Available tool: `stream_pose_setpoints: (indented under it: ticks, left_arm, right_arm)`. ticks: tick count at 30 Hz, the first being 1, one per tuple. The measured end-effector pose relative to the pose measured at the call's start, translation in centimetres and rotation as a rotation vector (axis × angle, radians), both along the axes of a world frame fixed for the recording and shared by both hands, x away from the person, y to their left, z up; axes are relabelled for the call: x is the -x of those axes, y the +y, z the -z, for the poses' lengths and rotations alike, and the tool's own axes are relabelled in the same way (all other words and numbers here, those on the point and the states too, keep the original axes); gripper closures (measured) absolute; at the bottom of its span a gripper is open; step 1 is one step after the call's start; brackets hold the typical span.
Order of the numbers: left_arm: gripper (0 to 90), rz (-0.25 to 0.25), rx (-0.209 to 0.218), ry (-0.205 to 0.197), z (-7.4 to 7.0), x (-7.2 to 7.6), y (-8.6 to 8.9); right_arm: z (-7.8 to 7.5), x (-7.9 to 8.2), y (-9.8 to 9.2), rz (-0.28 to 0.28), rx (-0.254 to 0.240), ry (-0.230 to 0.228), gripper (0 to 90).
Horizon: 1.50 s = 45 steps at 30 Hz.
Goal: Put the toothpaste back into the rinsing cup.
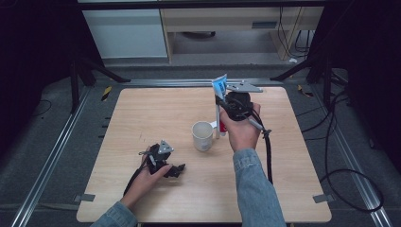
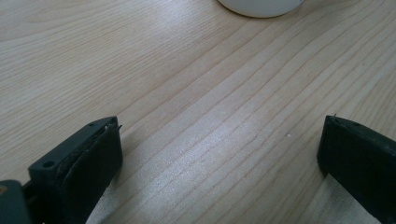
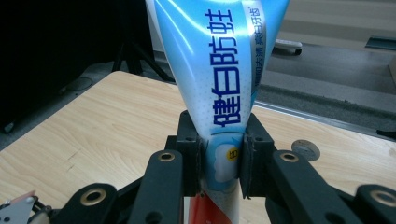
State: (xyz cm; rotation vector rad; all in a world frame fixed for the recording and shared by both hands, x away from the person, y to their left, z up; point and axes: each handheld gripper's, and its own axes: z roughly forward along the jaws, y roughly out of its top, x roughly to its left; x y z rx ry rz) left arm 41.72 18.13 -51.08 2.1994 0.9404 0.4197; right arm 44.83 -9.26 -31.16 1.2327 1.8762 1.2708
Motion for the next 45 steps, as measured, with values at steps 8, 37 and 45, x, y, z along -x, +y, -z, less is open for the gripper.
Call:
stream_pose_setpoints:
  ticks: [8,37,45]
  left_arm:
    - [0.0,0.006,-0.002,-0.002,0.0,0.0,0.0]
    - [0.0,0.007,0.001,-0.002,0.0,0.0,0.1]
    - [0.0,0.01,0.0,-0.001,0.0,0.0,0.1]
  right_arm:
    - [-0.3,-0.5,1.4,-0.007,-0.022,-0.047,73.2]
    - [3.4,-1.1,4.2,-0.007,-0.105,-0.136,73.2]
    - [5.8,-1.4,4.6,0.005,-0.119,-0.106,73.2]
